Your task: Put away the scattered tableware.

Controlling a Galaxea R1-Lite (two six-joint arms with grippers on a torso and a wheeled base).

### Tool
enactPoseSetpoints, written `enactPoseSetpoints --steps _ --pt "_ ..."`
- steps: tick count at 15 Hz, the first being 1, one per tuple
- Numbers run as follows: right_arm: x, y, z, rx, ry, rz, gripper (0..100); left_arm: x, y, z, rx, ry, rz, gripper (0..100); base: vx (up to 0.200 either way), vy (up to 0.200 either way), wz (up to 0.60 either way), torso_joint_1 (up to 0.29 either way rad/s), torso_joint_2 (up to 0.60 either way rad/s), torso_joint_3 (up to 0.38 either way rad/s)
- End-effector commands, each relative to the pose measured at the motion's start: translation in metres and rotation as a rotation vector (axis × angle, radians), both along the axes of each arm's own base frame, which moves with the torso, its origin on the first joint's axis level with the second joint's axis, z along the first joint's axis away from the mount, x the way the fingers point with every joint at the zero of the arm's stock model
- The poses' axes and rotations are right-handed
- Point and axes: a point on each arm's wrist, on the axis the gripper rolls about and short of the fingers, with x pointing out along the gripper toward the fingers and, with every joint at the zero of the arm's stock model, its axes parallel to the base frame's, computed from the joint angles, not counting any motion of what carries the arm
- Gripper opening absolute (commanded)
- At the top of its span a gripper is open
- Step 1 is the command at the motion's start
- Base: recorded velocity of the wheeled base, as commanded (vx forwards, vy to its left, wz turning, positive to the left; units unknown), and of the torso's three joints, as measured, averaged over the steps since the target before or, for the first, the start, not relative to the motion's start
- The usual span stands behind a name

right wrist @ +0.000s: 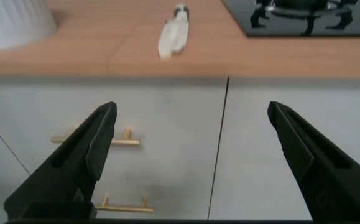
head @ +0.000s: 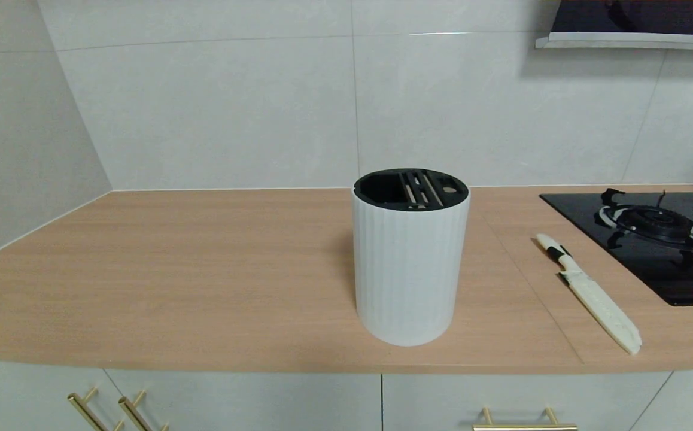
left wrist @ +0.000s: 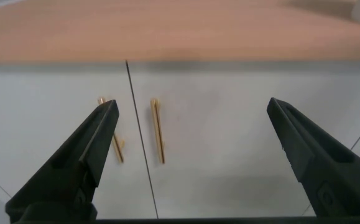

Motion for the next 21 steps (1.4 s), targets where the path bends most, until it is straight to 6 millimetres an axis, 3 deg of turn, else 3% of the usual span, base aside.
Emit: enactPoseSetpoints --steps 1,21 --pt "0.0000 0.0000 0.0005 0.000 0.000 0.001 100 0.0000 0.0000 0.0000 0.001 0.000 0.000 100 0.000 0.000 0.00 0.207 -0.50 -0.286" --pt "0.0001 0.0000 0.0000 0.000 0.001 0.001 100 0.0000 0.0000 -0.0001 0.000 0.001 0.000 100 0.000 0.000 0.00 0.234 -0.51 -0.277"
